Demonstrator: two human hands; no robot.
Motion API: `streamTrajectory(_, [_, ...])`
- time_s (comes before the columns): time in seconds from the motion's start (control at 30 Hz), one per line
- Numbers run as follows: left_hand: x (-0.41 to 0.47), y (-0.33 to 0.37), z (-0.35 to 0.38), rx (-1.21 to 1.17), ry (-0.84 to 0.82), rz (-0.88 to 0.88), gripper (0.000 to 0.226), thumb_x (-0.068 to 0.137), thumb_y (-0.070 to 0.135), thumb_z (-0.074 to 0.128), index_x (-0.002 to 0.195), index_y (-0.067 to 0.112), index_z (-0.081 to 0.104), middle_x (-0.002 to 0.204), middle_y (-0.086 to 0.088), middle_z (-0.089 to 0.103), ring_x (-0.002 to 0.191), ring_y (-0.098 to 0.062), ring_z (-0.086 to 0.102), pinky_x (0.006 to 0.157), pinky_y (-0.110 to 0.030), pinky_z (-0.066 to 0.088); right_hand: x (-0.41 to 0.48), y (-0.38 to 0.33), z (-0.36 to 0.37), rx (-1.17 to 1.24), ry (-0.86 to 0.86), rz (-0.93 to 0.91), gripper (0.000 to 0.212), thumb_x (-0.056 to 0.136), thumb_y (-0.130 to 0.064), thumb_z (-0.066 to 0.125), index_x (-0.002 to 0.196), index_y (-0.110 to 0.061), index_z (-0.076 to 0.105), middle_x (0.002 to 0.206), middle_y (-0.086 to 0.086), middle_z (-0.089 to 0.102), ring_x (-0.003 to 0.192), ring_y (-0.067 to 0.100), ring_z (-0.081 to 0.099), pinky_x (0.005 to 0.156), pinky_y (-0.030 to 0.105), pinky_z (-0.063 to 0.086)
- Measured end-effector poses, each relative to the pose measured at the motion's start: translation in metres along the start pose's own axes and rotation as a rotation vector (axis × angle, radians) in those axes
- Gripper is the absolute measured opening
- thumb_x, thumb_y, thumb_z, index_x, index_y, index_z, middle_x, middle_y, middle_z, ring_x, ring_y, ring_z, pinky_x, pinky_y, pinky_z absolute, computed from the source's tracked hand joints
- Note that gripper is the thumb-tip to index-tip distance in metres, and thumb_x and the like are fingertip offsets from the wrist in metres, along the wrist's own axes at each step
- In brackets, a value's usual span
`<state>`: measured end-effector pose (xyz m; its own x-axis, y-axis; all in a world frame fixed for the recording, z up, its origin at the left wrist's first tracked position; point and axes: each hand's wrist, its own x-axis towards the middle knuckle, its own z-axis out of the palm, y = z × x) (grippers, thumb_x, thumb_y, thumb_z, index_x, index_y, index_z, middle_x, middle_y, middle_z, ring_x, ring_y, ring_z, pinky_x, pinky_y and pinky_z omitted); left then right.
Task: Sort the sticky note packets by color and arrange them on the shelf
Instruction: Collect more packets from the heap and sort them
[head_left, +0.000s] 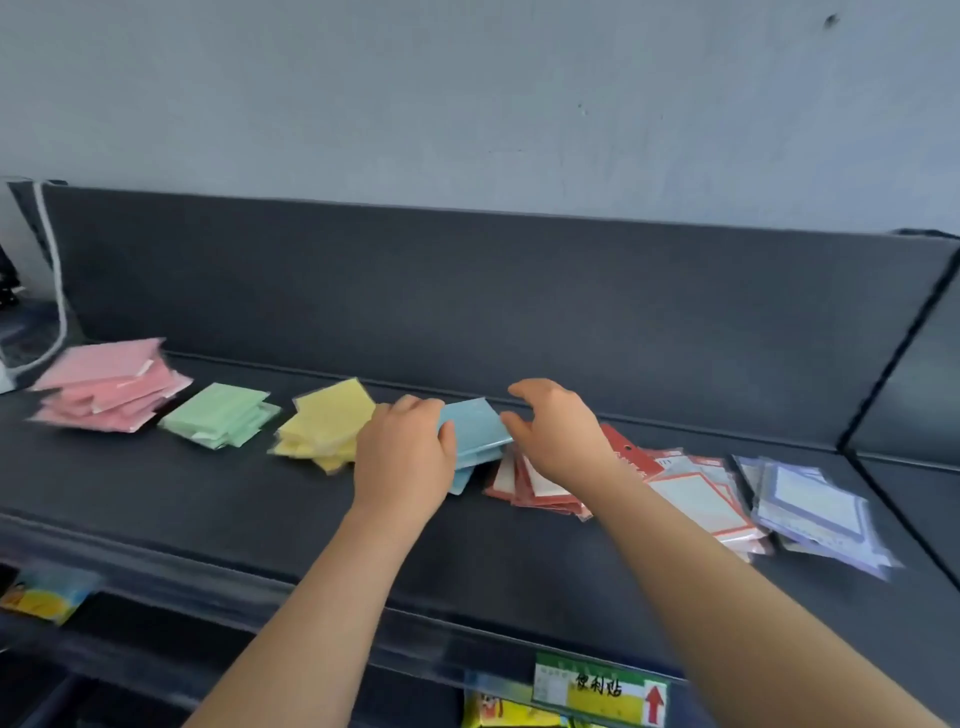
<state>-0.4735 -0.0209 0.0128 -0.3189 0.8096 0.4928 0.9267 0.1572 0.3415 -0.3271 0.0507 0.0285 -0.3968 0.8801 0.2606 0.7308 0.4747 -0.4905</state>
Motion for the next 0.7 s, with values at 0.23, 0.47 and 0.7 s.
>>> streamTrajectory(0.23, [-0.019, 0.070, 0.007, -0.078, -0.009, 0.232, 0.029, 0.094, 0.027, 0.052, 0.115, 0.015, 0.068, 0.110, -0.003, 0.069, 0.098, -0.027, 0.059, 0.083, -0.038, 0.045, -0.059, 0.046, -0.056, -0.164, 0.143, 0.132, 0.044, 0.098, -0.031, 0.048, 0.139, -0.016, 0.048, 0.142, -0.001, 0.049, 0.129, 0.021, 0.046, 0.099, 0.029, 0.038])
streamTrajectory(0.47, [-0.046, 0.149, 0.030, -0.166, -0.068, 0.420, 0.029, 0.096, 0.032, 0.048, 0.113, 0.021, 0.068, 0.111, 0.003, 0.068, 0.098, -0.023, 0.058, 0.083, -0.035, 0.044, -0.121, 0.106, -0.102, -0.196, 0.251, 0.301, 0.037, 0.095, -0.026, 0.050, 0.127, -0.011, 0.058, 0.131, 0.003, 0.059, 0.122, 0.023, 0.050, 0.097, 0.030, 0.038])
streamTrajectory(0.7, [-0.087, 0.246, 0.058, -0.205, -0.171, 0.535, 0.026, 0.094, 0.028, 0.049, 0.101, 0.016, 0.071, 0.101, 0.000, 0.069, 0.090, -0.026, 0.058, 0.077, -0.035, 0.042, -0.187, 0.187, -0.158, -0.248, 0.282, 0.407, 0.035, 0.094, -0.023, 0.052, 0.126, -0.011, 0.060, 0.128, 0.004, 0.061, 0.117, 0.026, 0.054, 0.094, 0.030, 0.039])
